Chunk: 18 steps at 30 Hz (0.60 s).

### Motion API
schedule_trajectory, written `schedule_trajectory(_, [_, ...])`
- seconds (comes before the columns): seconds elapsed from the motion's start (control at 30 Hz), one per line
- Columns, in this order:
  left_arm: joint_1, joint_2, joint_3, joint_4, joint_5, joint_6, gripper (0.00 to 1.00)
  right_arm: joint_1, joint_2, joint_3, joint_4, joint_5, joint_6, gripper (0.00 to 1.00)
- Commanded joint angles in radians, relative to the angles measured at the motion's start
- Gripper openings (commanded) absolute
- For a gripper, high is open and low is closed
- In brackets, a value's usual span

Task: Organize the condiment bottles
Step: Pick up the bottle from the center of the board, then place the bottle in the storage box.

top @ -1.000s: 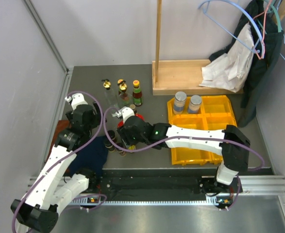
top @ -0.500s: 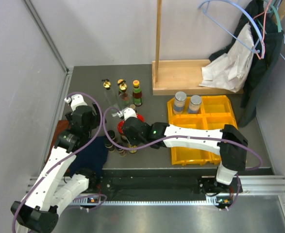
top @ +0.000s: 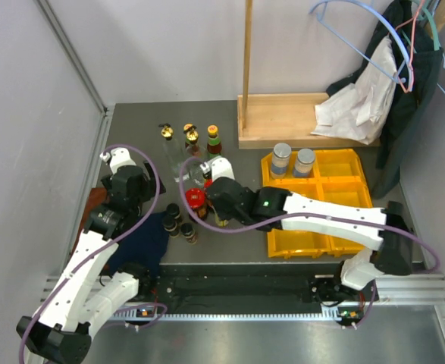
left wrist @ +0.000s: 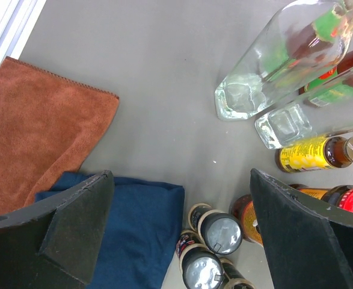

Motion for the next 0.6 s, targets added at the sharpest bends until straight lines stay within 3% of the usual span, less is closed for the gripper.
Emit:
schedule_trajectory(0.0, [0.005,-0.023,0.011,0.026,0.012,0.023,0.99,0.016,-0.195,-0.006,-0.012,0.170,0.004,0.00])
schedule_trajectory(0.27, [0.005,-0.034,0.014,0.047,0.059,0.049,0.99,-0.073,-0.367,-0.076,-0.181,0.327,0.101,0.00])
schedule_trajectory(0.57, [0.006,0.006,0.034,0.081,0.109,0.075,0.99,-0.326,-0.576,-0.216,-0.259,0.324,0.161,0.00])
